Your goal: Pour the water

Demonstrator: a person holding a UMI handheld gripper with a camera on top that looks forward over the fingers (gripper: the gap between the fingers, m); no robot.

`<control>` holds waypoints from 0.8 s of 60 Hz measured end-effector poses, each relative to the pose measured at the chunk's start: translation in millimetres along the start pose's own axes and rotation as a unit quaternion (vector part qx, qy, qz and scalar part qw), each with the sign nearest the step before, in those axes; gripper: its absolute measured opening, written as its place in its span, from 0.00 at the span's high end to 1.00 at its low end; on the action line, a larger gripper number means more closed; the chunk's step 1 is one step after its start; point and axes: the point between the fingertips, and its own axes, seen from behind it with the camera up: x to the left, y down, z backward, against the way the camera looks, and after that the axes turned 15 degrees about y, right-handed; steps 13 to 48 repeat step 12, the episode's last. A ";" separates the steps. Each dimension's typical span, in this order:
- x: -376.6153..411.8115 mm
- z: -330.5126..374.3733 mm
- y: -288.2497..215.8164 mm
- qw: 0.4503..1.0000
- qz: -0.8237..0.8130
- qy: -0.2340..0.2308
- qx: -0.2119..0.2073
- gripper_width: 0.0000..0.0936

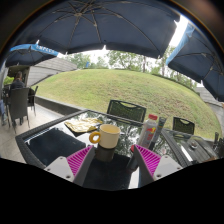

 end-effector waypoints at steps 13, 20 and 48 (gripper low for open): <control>5.5 -9.7 -3.2 1.000 -0.001 -0.004 0.001 0.10; 5.5 -9.7 -3.2 1.000 -0.001 -0.004 0.001 0.10; 5.5 -9.7 -3.2 1.000 -0.001 -0.004 0.001 0.10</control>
